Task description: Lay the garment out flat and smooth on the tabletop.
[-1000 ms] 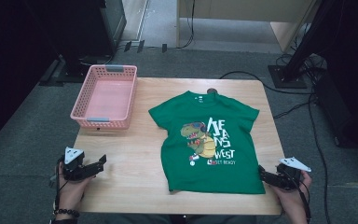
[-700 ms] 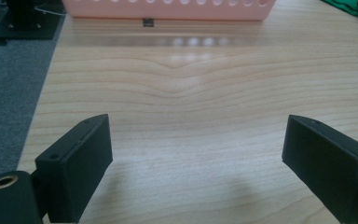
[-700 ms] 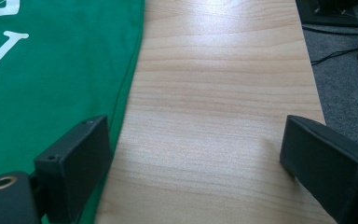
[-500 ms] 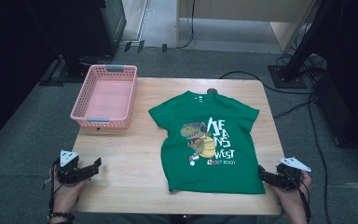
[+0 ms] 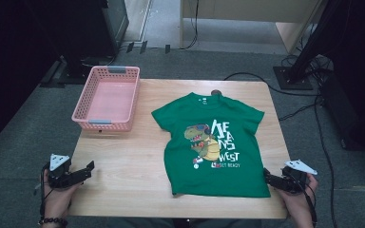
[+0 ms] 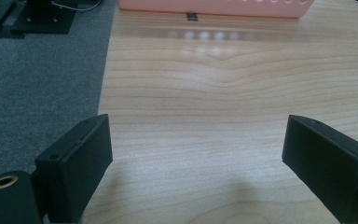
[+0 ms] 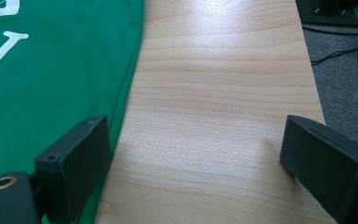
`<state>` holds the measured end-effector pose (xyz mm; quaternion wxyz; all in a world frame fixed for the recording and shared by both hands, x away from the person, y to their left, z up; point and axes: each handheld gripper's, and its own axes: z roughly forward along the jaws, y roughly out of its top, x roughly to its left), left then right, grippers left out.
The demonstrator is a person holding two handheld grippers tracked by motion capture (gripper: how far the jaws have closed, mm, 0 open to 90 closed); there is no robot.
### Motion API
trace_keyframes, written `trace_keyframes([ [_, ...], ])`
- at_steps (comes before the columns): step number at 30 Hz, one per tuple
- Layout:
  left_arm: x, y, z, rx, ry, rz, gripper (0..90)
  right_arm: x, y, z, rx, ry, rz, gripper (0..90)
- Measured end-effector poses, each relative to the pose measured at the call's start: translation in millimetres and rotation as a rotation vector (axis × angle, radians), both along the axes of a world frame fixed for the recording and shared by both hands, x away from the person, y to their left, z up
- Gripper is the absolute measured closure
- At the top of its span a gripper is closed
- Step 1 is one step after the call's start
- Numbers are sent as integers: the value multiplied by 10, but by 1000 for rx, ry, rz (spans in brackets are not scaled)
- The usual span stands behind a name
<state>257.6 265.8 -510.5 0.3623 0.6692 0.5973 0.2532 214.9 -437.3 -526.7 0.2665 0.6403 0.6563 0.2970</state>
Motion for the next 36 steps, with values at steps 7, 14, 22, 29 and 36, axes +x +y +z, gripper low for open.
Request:
trace_keyframes([
  [7,6,34,-16,-10,17,-7,86,0,0,0,0,0,1,84],
  [14,17,9,-48,9,42,-30,86,0,0,0,-1,0,1,84],
  [22,26,-18,-67,22,53,-39,86,0,0,0,0,0,0,84],
  [29,36,-18,-82,17,65,-47,86,0,0,0,0,0,0,84],
  [36,38,-21,-84,17,64,-49,87,1,0,0,-1,0,1,84],
])
